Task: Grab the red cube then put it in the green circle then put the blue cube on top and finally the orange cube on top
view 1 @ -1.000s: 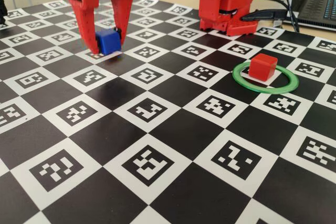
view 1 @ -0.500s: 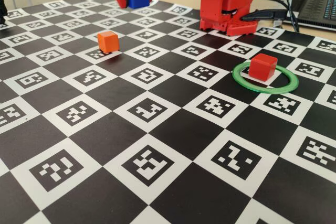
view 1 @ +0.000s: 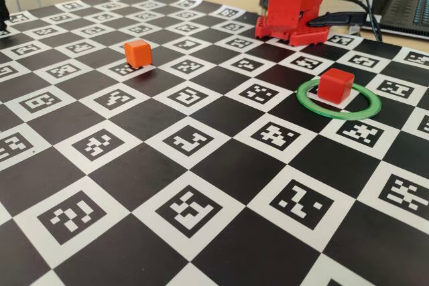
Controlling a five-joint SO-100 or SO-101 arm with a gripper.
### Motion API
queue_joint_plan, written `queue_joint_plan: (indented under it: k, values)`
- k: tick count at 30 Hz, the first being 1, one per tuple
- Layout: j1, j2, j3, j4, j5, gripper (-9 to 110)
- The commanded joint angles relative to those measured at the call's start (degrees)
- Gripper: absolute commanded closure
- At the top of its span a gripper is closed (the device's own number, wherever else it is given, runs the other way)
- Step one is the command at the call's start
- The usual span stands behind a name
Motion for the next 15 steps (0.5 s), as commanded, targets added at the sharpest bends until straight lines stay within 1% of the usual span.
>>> queue_joint_plan:
  k: [1, 10, 15]
  values:
    - [-5.8, 1.6, -5.2, 1.2, 4.1, 95]
    - [-15.8, -3.2, -7.2, -1.7, 10.2, 96]
    - [-18.2, -4.0, -4.1, -6.4, 10.9, 96]
